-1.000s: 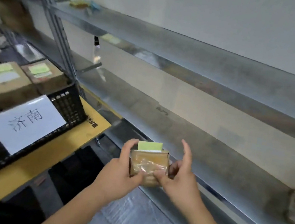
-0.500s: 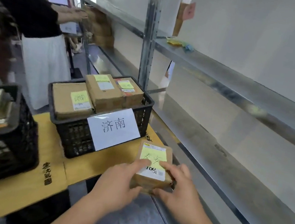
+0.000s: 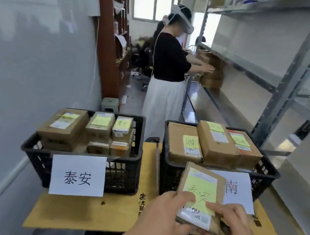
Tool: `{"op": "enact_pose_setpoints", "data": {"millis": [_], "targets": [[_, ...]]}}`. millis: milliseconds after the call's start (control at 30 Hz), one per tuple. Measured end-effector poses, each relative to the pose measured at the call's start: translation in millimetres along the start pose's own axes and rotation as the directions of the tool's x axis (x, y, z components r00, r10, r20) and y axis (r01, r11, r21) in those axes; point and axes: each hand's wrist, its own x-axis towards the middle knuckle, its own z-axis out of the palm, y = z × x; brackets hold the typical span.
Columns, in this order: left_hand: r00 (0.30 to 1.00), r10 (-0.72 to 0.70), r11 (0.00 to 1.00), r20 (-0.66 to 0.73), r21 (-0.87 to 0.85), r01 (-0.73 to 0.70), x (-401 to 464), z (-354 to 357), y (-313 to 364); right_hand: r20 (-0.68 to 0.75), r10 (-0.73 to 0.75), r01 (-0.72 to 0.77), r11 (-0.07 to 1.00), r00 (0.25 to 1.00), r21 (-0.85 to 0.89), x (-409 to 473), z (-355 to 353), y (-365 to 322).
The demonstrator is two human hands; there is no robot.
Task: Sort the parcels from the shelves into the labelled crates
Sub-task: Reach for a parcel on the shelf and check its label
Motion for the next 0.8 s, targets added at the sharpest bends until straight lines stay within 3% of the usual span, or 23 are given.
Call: {"op": "enact_pose_setpoints", "data": {"millis": [233,467,800], "targets": [[0.967,-0.226,0.971,-0.120,0.047,0.233,19,-48,-50,0.139,-0.109,0.095,0.990,0.984,0.107,80,73,-4],[0.871,-0.421,0.891,-0.253,0.064,0.450,42,-101,-97,0.332,-0.232,0.178,0.966,0.914,0.187,161,140,-24],[0.756,-0.525,0.813,-0.390,0.032,0.581,32,-159,-161,0.489,-0.346,0.230,0.932,0.801,0.281,219,230,-59]]}}
